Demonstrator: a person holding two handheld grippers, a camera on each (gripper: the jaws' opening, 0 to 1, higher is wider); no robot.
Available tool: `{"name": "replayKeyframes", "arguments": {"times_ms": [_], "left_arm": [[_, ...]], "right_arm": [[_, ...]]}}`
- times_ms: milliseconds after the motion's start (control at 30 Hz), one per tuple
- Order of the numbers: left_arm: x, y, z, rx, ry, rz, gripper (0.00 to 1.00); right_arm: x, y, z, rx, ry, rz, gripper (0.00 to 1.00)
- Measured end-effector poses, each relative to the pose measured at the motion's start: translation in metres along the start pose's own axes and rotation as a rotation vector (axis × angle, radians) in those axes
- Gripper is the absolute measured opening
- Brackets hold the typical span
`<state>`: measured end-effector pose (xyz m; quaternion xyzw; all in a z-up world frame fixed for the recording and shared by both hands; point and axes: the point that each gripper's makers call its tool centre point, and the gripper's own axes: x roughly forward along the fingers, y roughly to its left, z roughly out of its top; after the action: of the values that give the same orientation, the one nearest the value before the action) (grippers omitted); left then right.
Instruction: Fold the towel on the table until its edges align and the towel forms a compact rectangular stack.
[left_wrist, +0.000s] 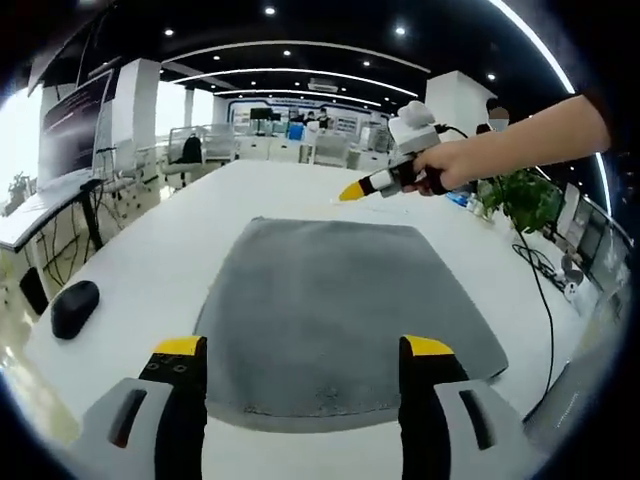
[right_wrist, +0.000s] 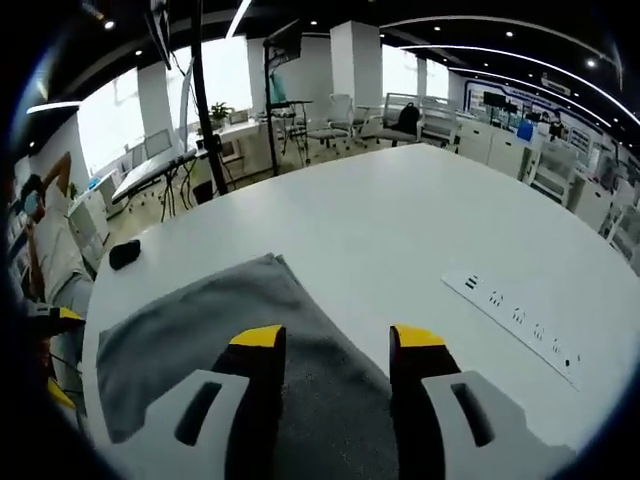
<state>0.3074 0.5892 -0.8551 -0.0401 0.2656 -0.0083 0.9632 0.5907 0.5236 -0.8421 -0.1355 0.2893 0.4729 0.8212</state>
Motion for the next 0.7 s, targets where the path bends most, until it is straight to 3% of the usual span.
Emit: {"name": "replayKeyframes", "arguments": {"times_ms": [200, 433, 700], "left_arm": [[0.006, -0.03, 0.009, 0.048, 0.004, -0.069, 0.83], [0.018, -0.058, 0.009, 0.112, 0.033, -0.136, 0.83], [0.025, -0.118, 0.013, 0.199, 0.056, -0.269, 0.82]], "right_arm": [[-0.015, -0.01, -0.011, 0.01, -0.006, 0.001, 0.42], [-0.031, -0.025, -0.023, 0.072, -0.03, -0.014, 0.4], [-0.048, -0.047, -0.047, 0.113, -0.02, -0.046, 0.4]]}}
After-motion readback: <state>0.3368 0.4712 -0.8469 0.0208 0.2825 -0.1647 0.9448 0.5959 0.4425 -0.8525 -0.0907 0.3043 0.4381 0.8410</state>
